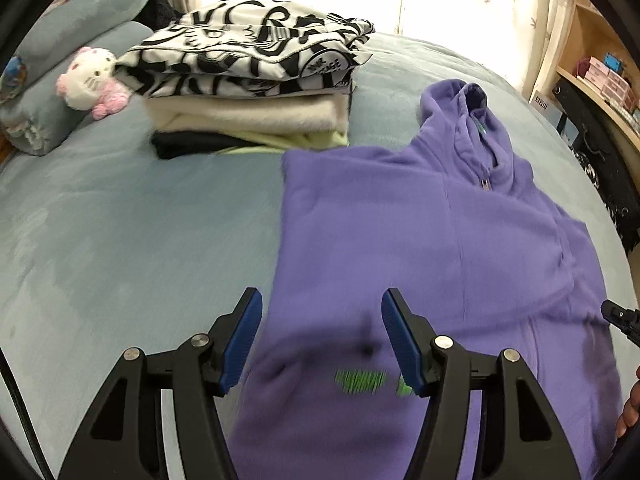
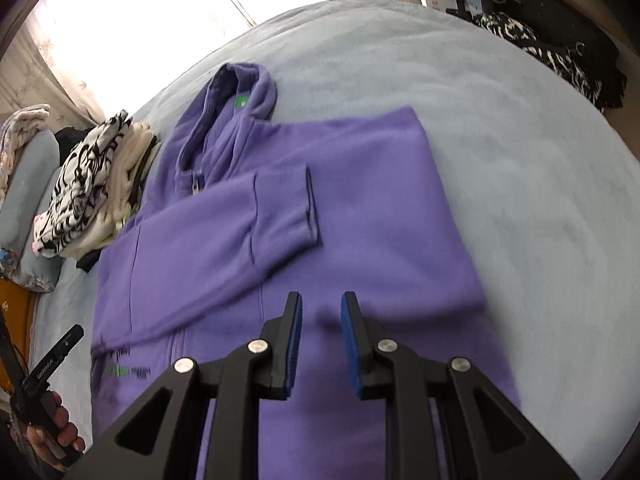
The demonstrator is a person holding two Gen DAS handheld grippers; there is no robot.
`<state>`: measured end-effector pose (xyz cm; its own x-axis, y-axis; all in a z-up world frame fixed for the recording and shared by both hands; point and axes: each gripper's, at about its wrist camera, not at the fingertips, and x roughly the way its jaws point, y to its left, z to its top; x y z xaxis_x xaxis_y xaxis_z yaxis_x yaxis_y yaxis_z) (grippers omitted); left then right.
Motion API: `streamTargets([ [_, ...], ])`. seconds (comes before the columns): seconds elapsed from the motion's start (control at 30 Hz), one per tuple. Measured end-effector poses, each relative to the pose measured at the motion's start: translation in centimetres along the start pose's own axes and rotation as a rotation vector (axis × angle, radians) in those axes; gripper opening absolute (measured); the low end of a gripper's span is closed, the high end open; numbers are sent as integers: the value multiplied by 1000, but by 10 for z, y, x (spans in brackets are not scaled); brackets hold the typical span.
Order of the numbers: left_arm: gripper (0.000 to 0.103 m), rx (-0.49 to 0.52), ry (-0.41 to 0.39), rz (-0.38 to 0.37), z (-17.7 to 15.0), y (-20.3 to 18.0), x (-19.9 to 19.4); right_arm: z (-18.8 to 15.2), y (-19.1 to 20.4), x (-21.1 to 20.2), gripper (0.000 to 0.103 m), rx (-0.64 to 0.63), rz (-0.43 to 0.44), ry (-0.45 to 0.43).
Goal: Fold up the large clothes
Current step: 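Move both open tools along the hoodie body toward its hem, then grasp the purple hoodie's hem with both tools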
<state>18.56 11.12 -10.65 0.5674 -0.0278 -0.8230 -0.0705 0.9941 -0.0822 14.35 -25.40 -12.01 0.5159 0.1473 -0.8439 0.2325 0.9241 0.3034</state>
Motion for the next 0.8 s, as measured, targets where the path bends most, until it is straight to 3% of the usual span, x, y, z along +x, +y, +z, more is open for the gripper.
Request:
streamTargets([
  [0.37,61,-57,-4,26,-86,40,-75,-74,4,-44,20,16,25,-32],
  [0.8,61,-76,-19,35,-146,73,-128,-142,18,-110,20,-36,113,-113],
])
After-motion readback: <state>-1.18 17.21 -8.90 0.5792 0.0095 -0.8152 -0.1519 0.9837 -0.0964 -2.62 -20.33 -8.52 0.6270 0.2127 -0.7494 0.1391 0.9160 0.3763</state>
